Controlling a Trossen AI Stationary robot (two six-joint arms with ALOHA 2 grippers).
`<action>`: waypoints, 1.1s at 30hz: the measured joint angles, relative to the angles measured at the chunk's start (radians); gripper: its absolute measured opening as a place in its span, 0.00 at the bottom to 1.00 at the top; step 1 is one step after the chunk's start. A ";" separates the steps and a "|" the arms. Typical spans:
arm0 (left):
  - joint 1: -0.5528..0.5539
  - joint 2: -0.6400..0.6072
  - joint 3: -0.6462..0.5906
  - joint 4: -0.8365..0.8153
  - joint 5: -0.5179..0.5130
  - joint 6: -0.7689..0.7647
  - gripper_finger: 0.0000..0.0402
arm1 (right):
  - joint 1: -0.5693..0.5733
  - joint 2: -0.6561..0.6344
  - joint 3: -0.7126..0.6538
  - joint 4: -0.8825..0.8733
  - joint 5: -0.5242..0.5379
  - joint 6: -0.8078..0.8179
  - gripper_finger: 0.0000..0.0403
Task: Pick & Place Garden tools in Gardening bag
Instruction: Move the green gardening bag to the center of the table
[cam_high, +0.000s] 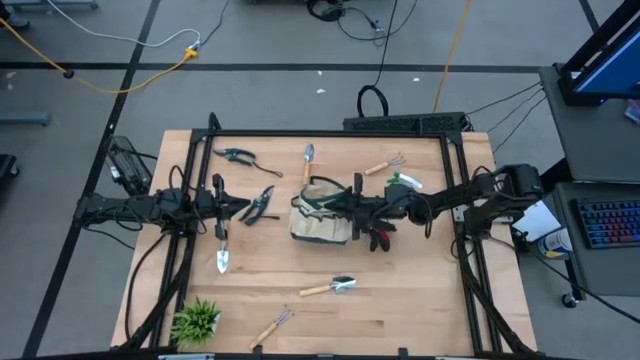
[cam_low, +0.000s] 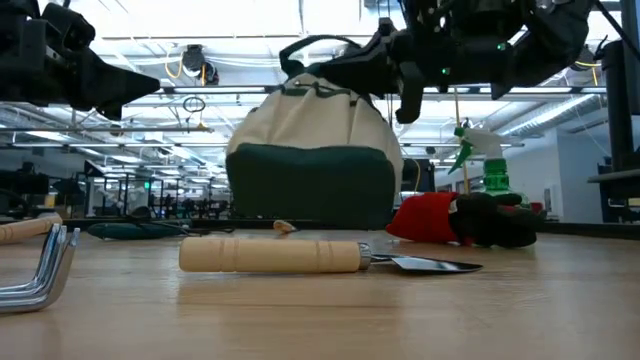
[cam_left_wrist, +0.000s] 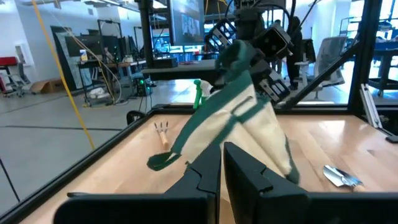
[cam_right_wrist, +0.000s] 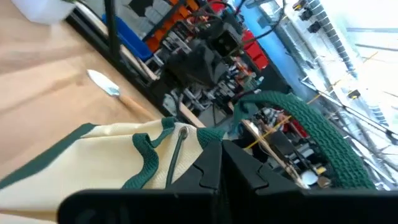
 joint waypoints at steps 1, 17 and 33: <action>0.000 0.000 0.000 0.000 0.000 0.000 0.06 | -0.005 -0.001 0.000 0.001 0.000 -0.001 0.00; 0.000 0.000 0.000 -0.002 0.000 0.001 0.06 | -0.005 -0.001 0.000 -0.155 -0.005 -0.002 0.00; 0.000 0.000 0.000 0.029 -0.001 -0.080 0.06 | 0.087 -0.001 -0.001 -0.180 -0.005 -0.043 0.00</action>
